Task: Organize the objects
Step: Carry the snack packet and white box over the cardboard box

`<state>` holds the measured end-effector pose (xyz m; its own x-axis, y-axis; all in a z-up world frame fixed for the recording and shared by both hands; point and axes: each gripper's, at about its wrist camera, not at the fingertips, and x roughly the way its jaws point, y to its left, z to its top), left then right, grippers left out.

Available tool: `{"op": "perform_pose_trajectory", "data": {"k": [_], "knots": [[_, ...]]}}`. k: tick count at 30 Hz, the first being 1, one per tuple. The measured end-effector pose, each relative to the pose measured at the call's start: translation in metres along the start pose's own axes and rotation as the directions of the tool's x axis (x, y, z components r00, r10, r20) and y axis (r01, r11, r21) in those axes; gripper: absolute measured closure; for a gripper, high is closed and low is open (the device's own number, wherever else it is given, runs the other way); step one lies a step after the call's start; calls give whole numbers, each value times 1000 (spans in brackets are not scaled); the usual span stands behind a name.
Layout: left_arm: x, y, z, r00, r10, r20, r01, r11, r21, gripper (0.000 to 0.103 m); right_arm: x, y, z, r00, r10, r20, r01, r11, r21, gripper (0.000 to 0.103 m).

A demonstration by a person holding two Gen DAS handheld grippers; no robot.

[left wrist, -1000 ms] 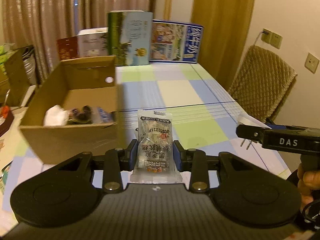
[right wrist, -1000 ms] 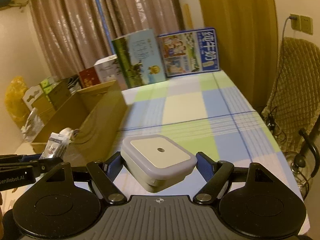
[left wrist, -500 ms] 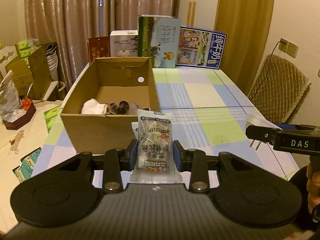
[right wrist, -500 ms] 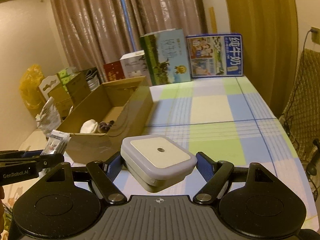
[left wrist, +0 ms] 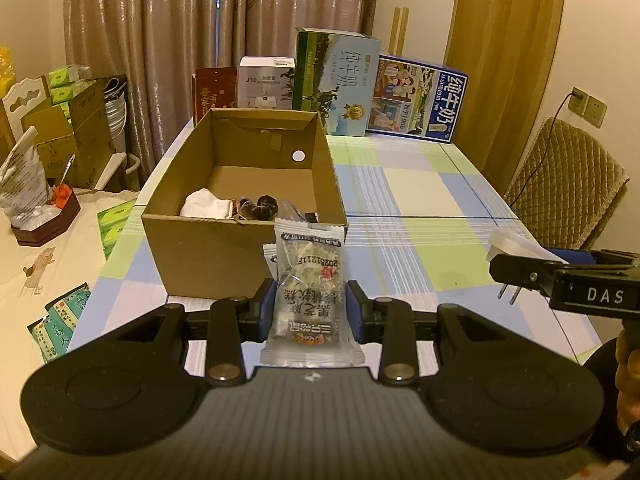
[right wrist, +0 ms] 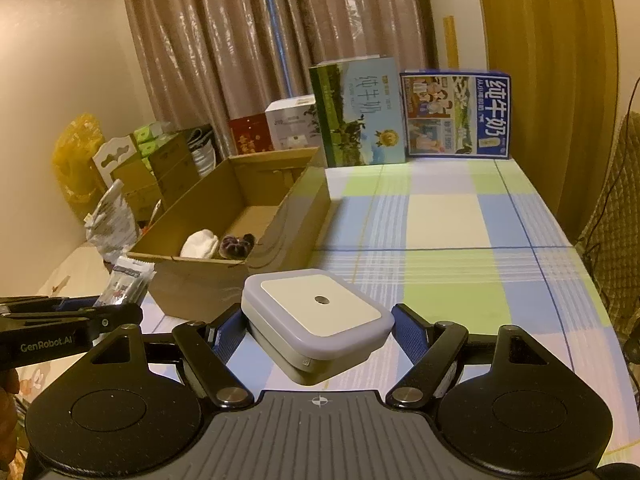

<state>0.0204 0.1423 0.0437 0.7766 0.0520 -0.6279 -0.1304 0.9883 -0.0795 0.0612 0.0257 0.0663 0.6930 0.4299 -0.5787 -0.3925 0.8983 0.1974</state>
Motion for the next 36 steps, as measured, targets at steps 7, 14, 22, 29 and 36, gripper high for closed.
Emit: {"op": "perform_pose_trajectory", "data": {"k": [7, 14, 22, 29, 36], "knots": [[0, 8, 0, 1000, 2, -3, -2, 1000, -7, 72, 6, 14, 2, 1000, 22, -10, -22, 999, -23, 27], [-1, 30, 8, 1000, -13, 13, 13, 1000, -24, 72, 24, 36, 13, 998, 65, -22, -66, 995, -75, 27], [10, 66, 38, 1000, -8, 25, 8, 1000, 7, 72, 63, 56, 46, 992, 124, -15, -125, 986, -109, 27], [41, 86, 82, 999, -34, 19, 33, 997, 68, 72, 107, 62, 85, 989, 145, -25, -146, 984, -105, 27], [88, 93, 122, 999, -42, -16, 44, 989, 140, 72, 155, 61, 122, 991, 130, -44, -133, 987, -86, 27]]}}
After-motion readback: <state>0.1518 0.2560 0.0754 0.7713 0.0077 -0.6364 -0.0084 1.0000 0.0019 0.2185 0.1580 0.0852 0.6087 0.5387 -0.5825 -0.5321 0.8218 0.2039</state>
